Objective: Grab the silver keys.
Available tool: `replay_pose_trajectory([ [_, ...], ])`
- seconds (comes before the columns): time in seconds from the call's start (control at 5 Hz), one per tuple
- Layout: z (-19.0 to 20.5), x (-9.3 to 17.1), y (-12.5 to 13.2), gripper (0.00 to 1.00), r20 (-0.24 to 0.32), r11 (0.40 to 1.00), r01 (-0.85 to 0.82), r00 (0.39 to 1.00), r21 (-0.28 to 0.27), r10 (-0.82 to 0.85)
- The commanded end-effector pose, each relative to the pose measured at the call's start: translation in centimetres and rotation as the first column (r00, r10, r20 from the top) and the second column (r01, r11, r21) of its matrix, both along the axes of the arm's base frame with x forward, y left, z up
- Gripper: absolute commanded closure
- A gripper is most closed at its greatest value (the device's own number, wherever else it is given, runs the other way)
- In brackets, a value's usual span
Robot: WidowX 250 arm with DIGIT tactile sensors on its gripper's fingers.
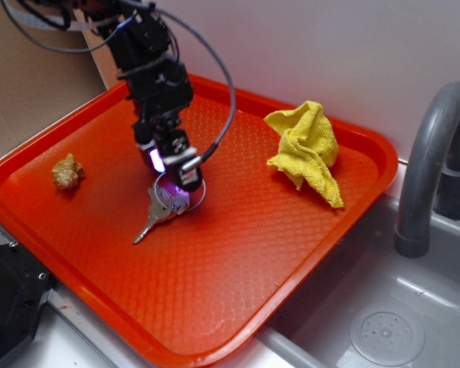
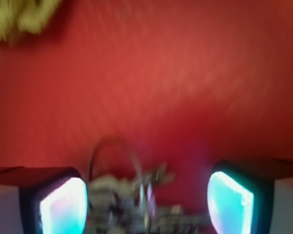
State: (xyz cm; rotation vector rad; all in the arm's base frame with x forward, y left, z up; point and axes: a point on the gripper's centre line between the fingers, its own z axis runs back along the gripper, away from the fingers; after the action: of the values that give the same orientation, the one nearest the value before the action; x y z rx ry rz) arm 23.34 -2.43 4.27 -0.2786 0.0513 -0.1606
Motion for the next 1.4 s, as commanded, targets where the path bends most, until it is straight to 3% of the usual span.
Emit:
replay_pose_trajectory([
  [0.0, -0.2, -1.3, -2.7, 0.00, 0.047, 0.998, 0.056, 0.997, 0.013, -0.056],
  [0.4, -1.0, 0.4, -3.2, 0.00, 0.091, 0.995, 0.095, 0.991, 0.039, -0.098],
  [0.6, -0.5, -0.1, -3.3, 1.00, 0.087, 0.995, 0.094, 0.992, 0.014, -0.095],
  [1.2, 0.0, -1.7, -3.6, 1.00, 0.076, 0.994, 0.107, 0.991, 0.022, -0.108],
])
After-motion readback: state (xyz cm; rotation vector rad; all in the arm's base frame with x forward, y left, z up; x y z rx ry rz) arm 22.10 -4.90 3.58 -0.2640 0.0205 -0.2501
